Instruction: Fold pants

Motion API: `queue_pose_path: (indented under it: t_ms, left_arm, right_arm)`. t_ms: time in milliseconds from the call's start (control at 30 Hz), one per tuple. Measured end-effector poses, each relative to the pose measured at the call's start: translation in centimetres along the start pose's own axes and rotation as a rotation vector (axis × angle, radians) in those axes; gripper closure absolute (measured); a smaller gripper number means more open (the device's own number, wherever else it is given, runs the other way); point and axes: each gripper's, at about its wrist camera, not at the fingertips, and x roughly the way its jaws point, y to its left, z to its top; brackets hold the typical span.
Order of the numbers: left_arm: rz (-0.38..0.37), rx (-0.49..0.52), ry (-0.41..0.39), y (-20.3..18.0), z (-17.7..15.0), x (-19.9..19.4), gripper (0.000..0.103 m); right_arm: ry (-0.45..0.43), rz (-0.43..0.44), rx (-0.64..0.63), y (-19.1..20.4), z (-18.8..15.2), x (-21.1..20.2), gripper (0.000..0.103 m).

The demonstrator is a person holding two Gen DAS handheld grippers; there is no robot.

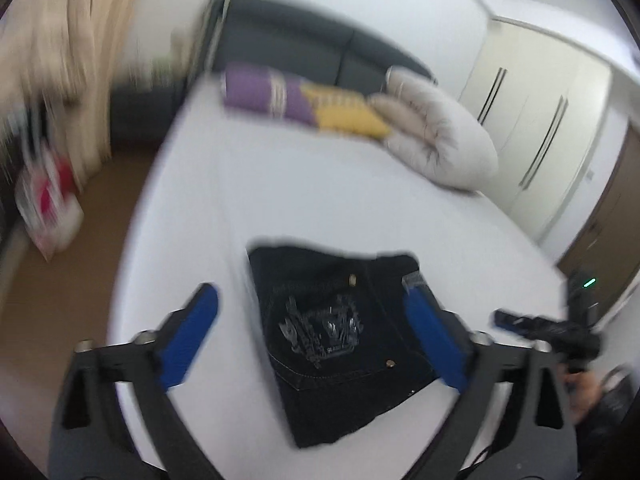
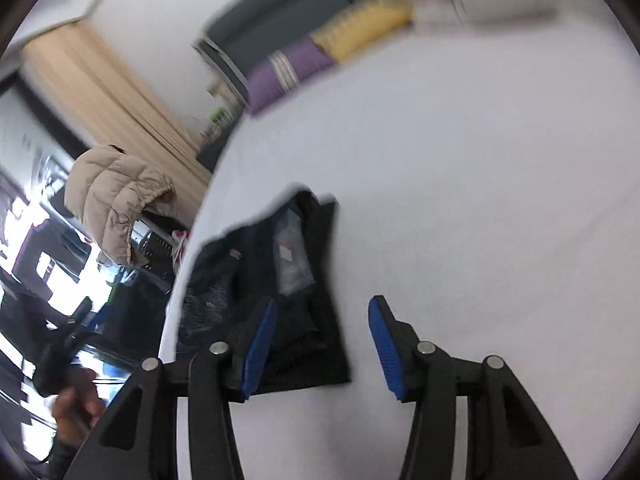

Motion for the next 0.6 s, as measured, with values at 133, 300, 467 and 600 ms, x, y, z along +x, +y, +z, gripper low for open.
queue_pose_path:
  t_ms: [133, 300, 467, 600]
  left_arm:
    - [0.134, 0.102, -0.149, -5.1, 1.6, -8.2, 0.000]
    - [0.267, 0.164, -0.228, -8.6, 1.4, -16.3, 0.000]
    - [0.363, 0.162, -0.238, -10.5, 0.5, -22.1, 0.000]
    - [0.405, 0.089, -0.159, -11.5, -0.7, -24.2, 0.000]
  right_arm:
    - [-0.271, -0.060, -0.165, 6.7, -0.2, -8.1, 0.008]
    - [-0.576, -0.113, -0.311, 13.1, 0.0, -16.2, 0.000]
    - [-0.713, -0.131, -0.376, 17.1, -0.8, -22.7, 0.000]
    - [-0.714, -0.153, -0.359, 18.8, -1.7, -25.1, 0.000]
